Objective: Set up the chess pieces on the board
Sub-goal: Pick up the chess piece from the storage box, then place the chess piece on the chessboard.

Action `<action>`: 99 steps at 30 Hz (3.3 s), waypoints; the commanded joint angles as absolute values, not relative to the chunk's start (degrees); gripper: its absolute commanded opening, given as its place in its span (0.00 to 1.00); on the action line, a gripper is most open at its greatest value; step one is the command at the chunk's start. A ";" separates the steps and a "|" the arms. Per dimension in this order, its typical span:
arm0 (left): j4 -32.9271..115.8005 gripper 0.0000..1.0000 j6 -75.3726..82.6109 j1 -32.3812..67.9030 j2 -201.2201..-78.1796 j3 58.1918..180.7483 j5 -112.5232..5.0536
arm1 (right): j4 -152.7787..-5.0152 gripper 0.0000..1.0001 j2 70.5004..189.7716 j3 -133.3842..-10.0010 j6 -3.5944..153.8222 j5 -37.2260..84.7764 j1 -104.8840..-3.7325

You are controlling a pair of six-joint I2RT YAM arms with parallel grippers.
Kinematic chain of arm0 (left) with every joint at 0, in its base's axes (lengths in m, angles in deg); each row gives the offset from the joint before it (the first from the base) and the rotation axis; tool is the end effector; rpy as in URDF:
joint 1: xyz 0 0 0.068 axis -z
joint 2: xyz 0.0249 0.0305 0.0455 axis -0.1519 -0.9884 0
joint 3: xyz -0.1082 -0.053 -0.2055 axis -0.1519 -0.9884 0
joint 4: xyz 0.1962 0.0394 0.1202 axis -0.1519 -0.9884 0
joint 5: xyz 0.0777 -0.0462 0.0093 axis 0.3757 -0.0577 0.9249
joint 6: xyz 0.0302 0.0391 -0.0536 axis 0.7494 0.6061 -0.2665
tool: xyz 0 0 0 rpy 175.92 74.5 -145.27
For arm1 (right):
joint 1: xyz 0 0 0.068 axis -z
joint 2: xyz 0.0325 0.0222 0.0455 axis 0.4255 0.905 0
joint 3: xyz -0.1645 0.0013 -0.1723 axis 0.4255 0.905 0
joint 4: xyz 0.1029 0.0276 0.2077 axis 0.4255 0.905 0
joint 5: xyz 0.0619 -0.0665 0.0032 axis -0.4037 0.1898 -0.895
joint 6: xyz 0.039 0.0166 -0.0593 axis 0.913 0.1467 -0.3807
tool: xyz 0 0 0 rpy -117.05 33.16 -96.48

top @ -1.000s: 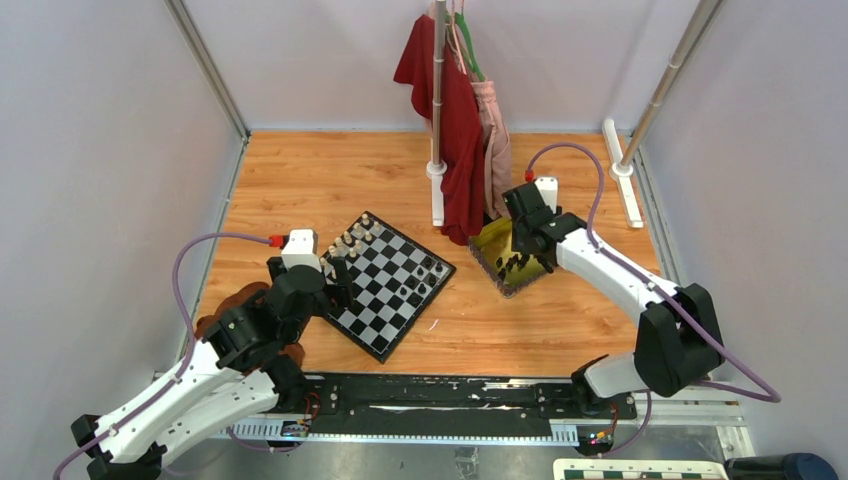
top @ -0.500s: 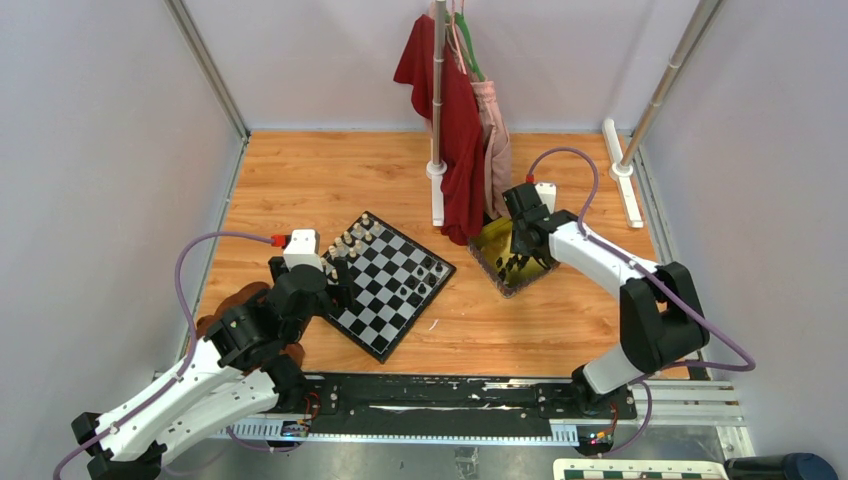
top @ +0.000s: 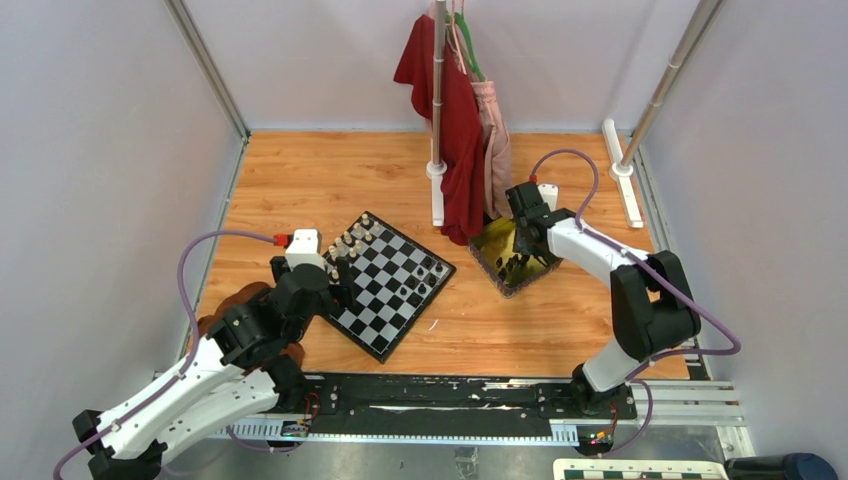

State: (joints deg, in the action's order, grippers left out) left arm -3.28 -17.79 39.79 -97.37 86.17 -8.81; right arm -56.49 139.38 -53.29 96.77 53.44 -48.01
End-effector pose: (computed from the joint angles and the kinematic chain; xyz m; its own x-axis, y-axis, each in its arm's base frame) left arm 0.1163 -0.0769 0.2458 -0.4878 -0.1076 -0.8663 0.0226 0.9905 -0.1357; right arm 0.2914 0.0980 0.1664 -0.7520 0.1630 -0.6387 0.2180 0.9759 -0.0077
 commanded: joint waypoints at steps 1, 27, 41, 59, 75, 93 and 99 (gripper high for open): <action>-3.12 1.00 -18.11 40.39 -97.85 85.71 -7.44 | -57.51 0.42 140.79 -52.89 96.80 52.74 -46.66; -3.33 1.00 -18.50 40.74 -98.13 85.63 -6.97 | -57.37 0.04 141.25 -53.24 95.64 50.66 -45.62; -3.32 1.00 -18.58 40.92 -97.38 85.59 -6.85 | -54.96 0.00 134.31 -51.87 95.48 49.67 -46.16; -3.23 1.00 -18.51 40.96 -96.78 85.69 -7.05 | -46.89 0.00 122.00 -52.22 92.60 53.50 -62.50; -3.31 1.00 -18.59 41.10 -96.52 85.53 -6.76 | -43.69 0.00 129.17 -59.70 93.34 53.40 -87.98; -4.25 1.00 -19.66 41.09 -94.71 85.55 -4.99 | -48.86 0.00 147.30 -72.68 88.57 48.94 -94.59; -4.37 1.00 -19.91 41.12 -94.31 85.55 -4.36 | -49.16 0.00 151.86 -75.97 87.49 47.33 -94.83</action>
State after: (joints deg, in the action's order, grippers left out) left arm -4.02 -18.82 40.56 -95.10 86.06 -6.38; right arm -49.12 149.54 -73.33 89.18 48.87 -93.84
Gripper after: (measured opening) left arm 0.997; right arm 0.196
